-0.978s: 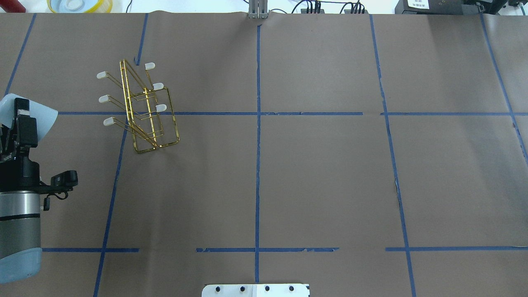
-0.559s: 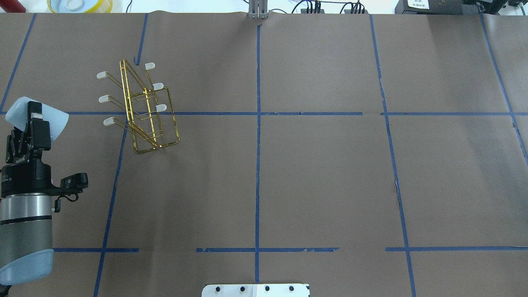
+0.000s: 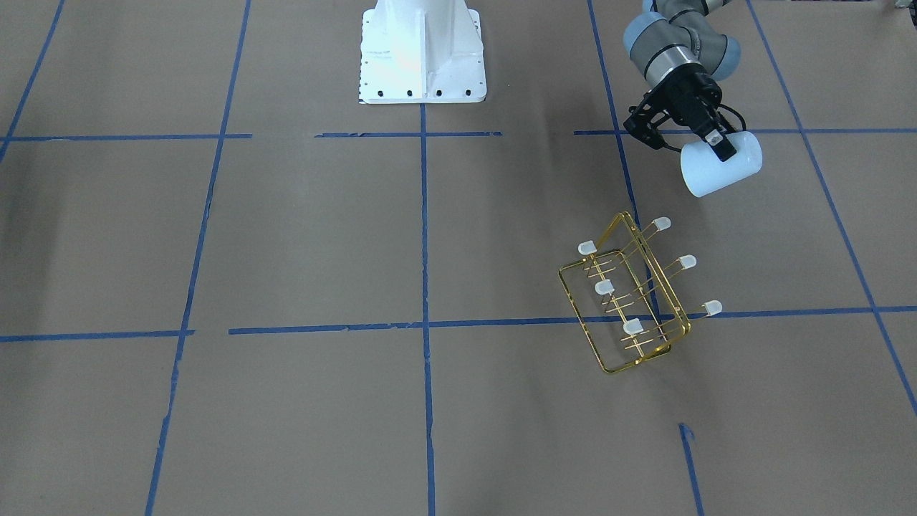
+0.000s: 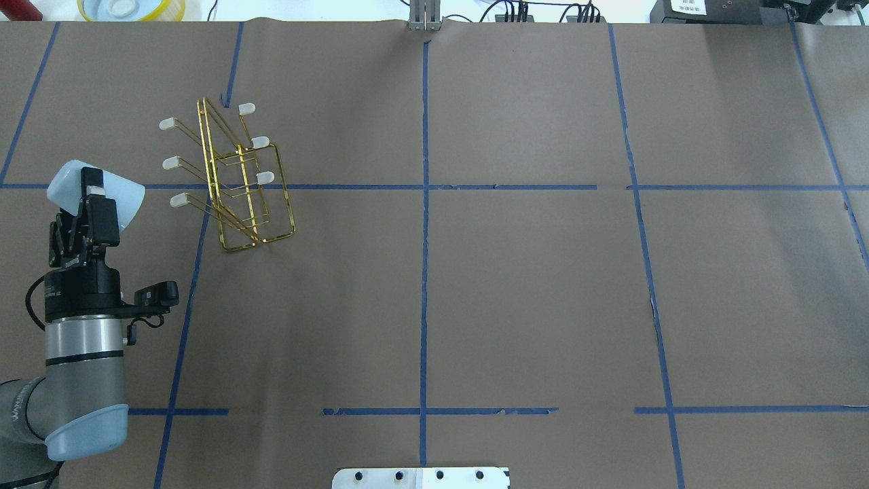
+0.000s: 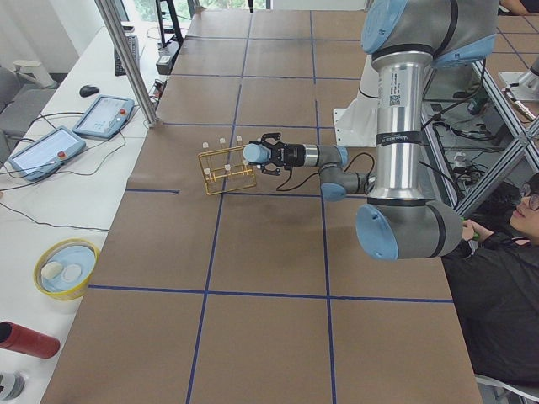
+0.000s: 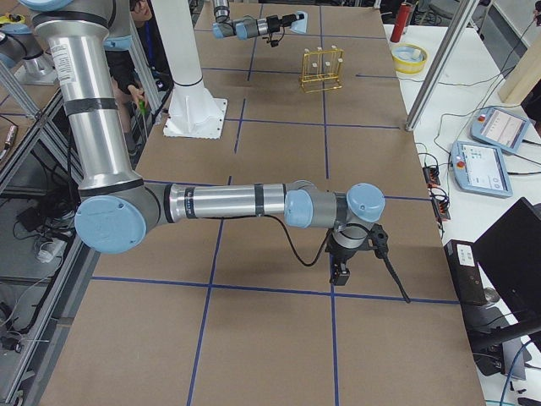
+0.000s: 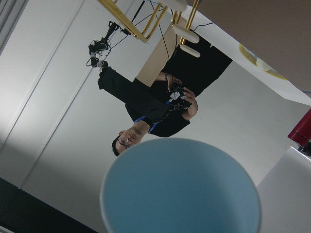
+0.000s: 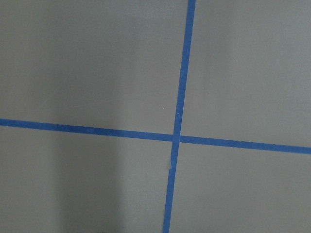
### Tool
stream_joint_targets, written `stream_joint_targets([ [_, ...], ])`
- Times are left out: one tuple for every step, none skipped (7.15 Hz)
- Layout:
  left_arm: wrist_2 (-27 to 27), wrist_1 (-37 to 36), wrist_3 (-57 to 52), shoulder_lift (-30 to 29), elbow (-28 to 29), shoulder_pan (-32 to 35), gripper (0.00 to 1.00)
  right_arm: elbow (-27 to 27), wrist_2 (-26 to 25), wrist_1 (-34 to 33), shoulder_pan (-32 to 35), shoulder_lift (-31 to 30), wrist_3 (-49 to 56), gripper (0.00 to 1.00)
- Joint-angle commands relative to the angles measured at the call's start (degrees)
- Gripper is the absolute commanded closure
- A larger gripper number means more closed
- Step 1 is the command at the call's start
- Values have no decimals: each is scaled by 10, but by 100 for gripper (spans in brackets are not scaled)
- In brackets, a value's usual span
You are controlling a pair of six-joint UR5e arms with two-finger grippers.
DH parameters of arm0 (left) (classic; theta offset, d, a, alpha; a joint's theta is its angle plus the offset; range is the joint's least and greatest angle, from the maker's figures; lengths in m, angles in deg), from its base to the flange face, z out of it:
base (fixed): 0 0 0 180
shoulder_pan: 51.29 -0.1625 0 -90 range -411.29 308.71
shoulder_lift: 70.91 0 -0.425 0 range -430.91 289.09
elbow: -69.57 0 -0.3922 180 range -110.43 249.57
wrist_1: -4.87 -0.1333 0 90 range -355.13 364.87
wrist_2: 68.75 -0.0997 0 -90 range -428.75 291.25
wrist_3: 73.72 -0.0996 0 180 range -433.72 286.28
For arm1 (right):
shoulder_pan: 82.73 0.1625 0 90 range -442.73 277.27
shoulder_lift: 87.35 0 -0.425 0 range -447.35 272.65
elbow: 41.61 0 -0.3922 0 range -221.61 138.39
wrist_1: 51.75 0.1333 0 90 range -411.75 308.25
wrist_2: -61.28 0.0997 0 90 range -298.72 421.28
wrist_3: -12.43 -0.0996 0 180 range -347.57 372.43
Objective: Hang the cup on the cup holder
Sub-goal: 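Rotate the left wrist to turn the cup sideways toward the gold rack, then push the cup onto a white-tipped peg of the gold rack with the left gripper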
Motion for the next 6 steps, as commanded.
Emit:
stream_joint_targets([
  [2,-1,2,-21,15,2,100,0,0,0,0,0,-1,0],
  [2,0,3,-24,29,4,100,0,0,0,0,0,-1,0],
  [3,0,5,-26,34,10,100,0,0,0,0,0,0,0],
  [3,-1,28,-29,47,18,100,0,0,0,0,0,0,0],
  [4,-2,31,-56,73,34,100,0,0,0,0,0,-1,0],
  [5,-2,31,-77,92,43,100,0,0,0,0,0,0,0],
])
